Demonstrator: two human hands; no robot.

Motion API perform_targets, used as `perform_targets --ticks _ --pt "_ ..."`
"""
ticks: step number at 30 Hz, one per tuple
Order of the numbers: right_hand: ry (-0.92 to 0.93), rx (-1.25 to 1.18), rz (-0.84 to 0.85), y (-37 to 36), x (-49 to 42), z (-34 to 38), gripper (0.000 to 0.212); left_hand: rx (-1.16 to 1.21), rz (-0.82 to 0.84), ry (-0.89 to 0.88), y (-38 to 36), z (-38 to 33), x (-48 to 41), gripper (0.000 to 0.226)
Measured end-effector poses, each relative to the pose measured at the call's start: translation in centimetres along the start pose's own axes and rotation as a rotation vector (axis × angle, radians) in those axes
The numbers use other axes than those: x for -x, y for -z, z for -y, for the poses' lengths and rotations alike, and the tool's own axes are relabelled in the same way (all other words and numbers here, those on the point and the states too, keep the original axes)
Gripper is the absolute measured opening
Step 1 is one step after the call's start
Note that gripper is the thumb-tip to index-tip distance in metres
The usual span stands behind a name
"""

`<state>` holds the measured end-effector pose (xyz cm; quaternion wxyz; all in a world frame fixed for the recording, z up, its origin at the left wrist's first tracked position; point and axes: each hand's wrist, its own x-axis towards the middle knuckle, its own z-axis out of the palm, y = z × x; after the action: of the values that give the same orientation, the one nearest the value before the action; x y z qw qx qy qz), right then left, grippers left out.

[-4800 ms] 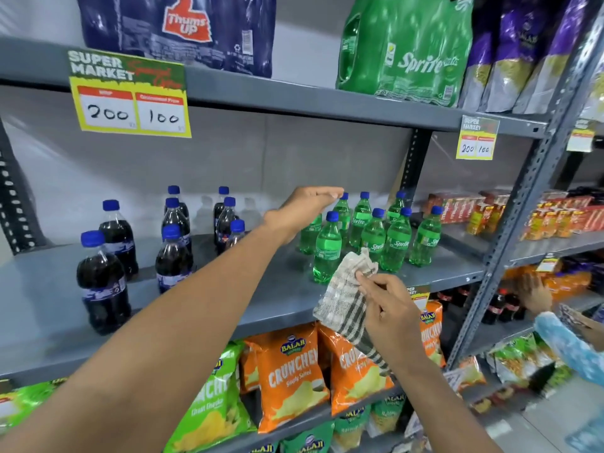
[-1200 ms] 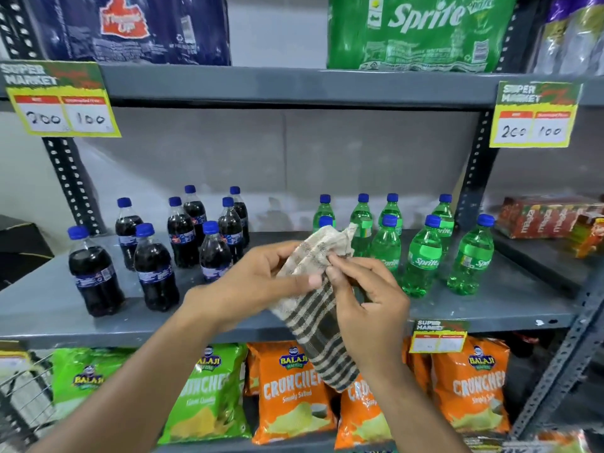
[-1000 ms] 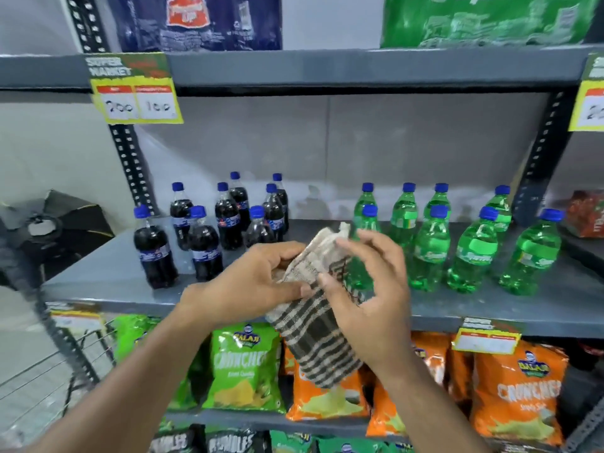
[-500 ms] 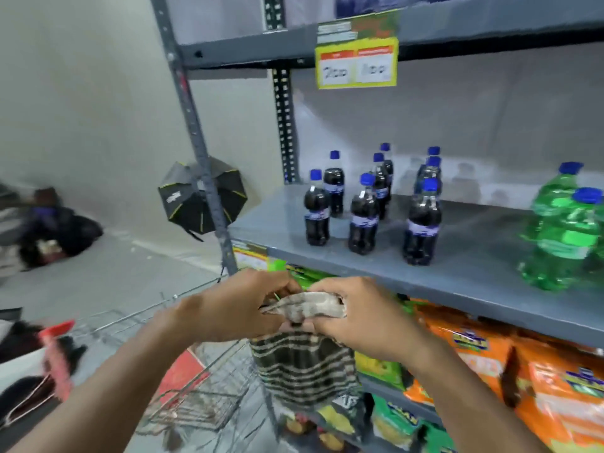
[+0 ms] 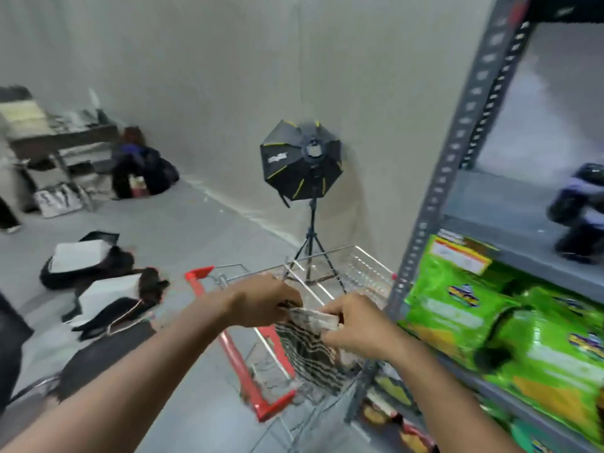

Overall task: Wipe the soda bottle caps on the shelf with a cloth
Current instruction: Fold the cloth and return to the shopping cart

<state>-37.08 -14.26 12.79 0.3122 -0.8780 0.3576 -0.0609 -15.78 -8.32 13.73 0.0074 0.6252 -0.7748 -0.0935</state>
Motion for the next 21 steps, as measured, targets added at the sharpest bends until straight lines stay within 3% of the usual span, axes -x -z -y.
perform_targets --ticks 6,12,16,21 --pt "-0.123 0.062 -0.01 -7.9 -7.6 5.1 0.017 -0.077 0.015 0.07 -4.6 10.1 1.4 0.016" --pt "-0.077 0.232 -0.131 -12.4 -11.5 7.2 0.013 -0.066 -0.195 0.093 -8.8 15.6 1.8 0.013" --pt "-0.009 0.24 -0.033 -18.2 -11.3 7.5 0.032 -0.002 -0.255 0.103 -12.6 17.9 5.4 0.016" --pt "0.061 0.258 0.125 -24.2 -11.4 7.2 0.025 -0.047 -0.142 0.14 -18.9 20.6 8.9 0.014"
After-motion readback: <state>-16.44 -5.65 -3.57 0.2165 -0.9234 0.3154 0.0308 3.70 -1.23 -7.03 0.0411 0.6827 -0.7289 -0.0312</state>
